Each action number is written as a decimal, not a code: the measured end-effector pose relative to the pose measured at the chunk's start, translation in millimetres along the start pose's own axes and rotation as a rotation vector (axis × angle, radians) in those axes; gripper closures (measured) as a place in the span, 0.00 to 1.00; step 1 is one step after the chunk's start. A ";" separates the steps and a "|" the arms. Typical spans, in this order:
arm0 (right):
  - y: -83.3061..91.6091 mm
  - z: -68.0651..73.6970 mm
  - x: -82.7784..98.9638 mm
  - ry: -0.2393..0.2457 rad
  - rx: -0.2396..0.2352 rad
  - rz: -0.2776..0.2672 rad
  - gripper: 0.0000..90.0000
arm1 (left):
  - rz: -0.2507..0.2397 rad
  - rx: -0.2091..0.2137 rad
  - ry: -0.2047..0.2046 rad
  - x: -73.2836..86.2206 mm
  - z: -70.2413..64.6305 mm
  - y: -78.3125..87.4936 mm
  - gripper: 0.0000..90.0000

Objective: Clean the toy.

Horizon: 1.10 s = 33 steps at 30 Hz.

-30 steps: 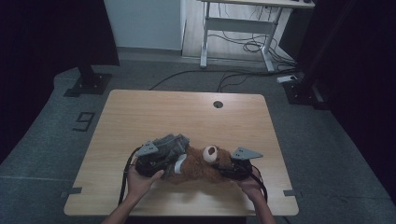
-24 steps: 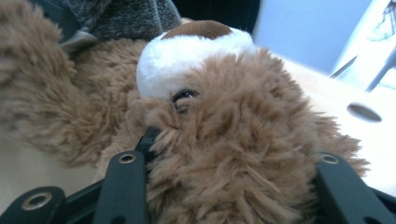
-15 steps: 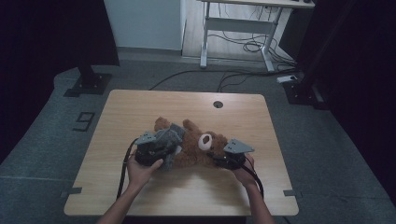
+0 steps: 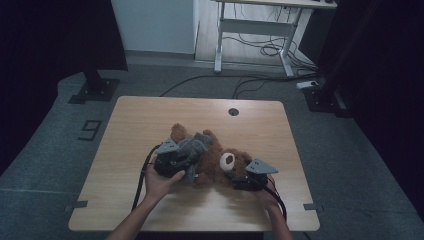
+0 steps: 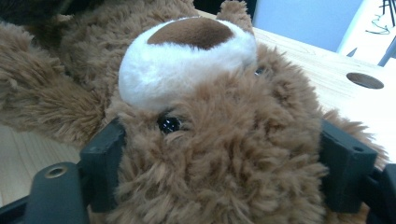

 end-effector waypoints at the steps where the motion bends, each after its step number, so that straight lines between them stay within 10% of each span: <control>1: 0.1 -0.2 0.0 0.005 -0.003 0.004 0.27 | 0.005 0.004 -0.005 -2.3 -3.5 -4.9 0.87; 8: 2.1 -2.1 3.3 0.018 -0.029 0.011 0.40 | 0.122 -0.068 -0.058 4.1 -9.8 -56.6 0.87; 13: 3.6 -2.7 6.7 0.027 -0.046 0.002 0.42 | 0.066 -0.065 -0.012 9.1 10.5 -38.2 0.88; 21: 3.8 -4.4 8.4 0.022 -0.061 -0.006 0.43 | 0.033 -0.189 0.050 8.4 53.6 -1.2 0.88; 33: 3.6 -5.9 9.9 0.012 -0.070 -0.011 0.43 | 0.173 -0.195 0.242 53.8 116.1 -2.4 0.88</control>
Point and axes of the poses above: each handheld gripper's, and its own axes: y roughly backward along the jaws, x roughly out of its underside, z roughly to its left, the point moved 1 cm from there along -y, roughly forward along the jaws, and after that the axes turned 3 degrees about z, right-handed, at the moved point
